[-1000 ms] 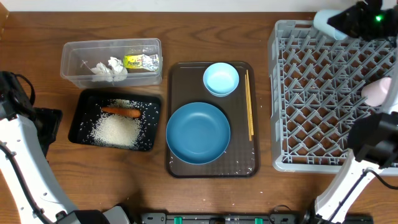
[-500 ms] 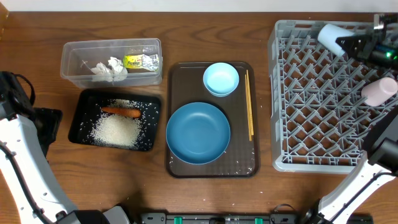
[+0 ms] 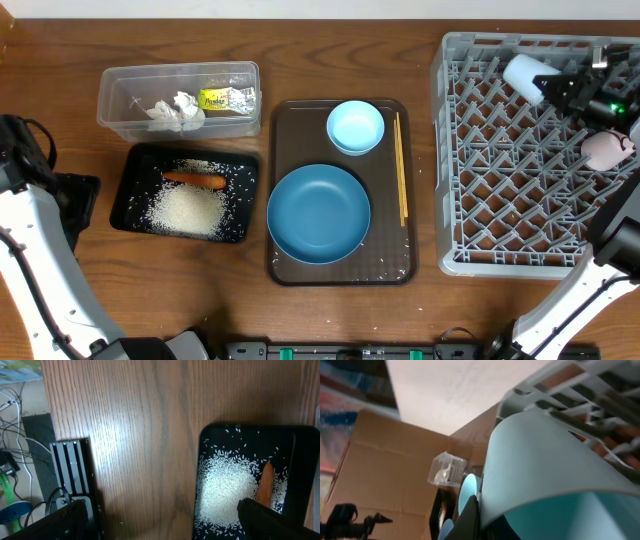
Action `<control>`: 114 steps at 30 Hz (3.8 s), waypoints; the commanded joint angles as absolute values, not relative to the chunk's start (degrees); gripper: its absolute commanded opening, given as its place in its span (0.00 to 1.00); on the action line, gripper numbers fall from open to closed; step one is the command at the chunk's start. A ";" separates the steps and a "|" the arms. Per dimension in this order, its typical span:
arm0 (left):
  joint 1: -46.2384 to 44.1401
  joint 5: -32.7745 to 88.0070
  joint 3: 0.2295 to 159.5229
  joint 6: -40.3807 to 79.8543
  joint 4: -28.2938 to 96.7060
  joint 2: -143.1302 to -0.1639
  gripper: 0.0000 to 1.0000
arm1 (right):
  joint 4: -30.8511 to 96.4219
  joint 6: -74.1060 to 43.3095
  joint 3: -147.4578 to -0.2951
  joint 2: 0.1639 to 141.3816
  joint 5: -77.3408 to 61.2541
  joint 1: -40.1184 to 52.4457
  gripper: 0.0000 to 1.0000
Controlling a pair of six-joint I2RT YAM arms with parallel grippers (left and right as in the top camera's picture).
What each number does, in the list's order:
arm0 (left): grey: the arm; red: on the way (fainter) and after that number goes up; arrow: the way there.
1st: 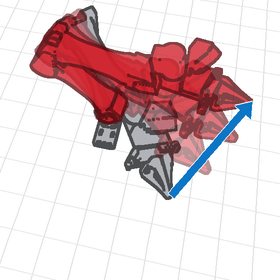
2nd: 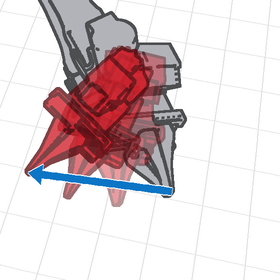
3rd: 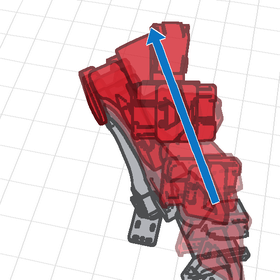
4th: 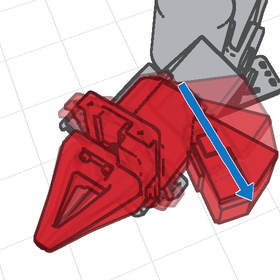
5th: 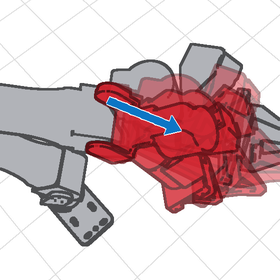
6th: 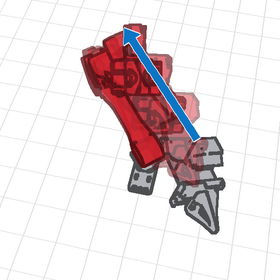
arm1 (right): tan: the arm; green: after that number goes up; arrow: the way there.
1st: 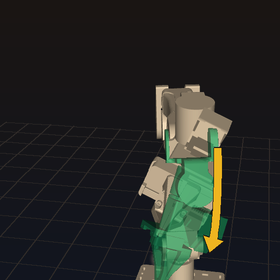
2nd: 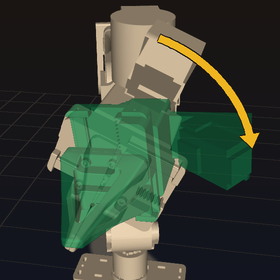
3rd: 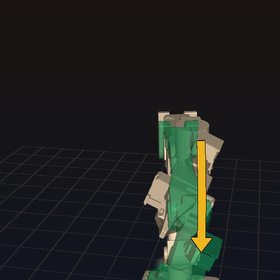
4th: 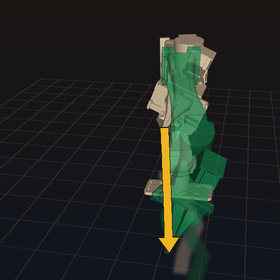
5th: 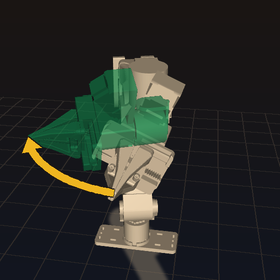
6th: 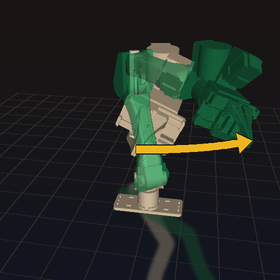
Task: Sort waste into correct bins and load items into the dishwasher rack
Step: 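Lower the blue cup upside down into the rack's back row and release, then reach the right gripper left and grasp the small light-blue cup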
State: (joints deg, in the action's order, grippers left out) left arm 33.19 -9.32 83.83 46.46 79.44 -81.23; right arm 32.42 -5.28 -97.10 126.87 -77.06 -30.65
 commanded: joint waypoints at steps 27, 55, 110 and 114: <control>33.43 -9.63 83.88 46.09 79.66 -81.45 0.98 | 30.55 -9.06 -96.84 126.67 -69.73 -30.06 0.01; 33.43 -9.63 83.88 46.09 79.66 -81.45 0.98 | 35.62 -7.03 -96.84 126.67 -58.41 -32.14 0.03; 33.43 -9.63 83.88 46.09 79.66 -81.45 0.98 | 47.27 -17.91 -97.36 97.78 1.72 22.92 0.91; 33.43 -9.63 83.88 46.09 79.66 -81.45 0.98 | 42.28 -17.72 -97.36 107.90 3.64 26.15 0.89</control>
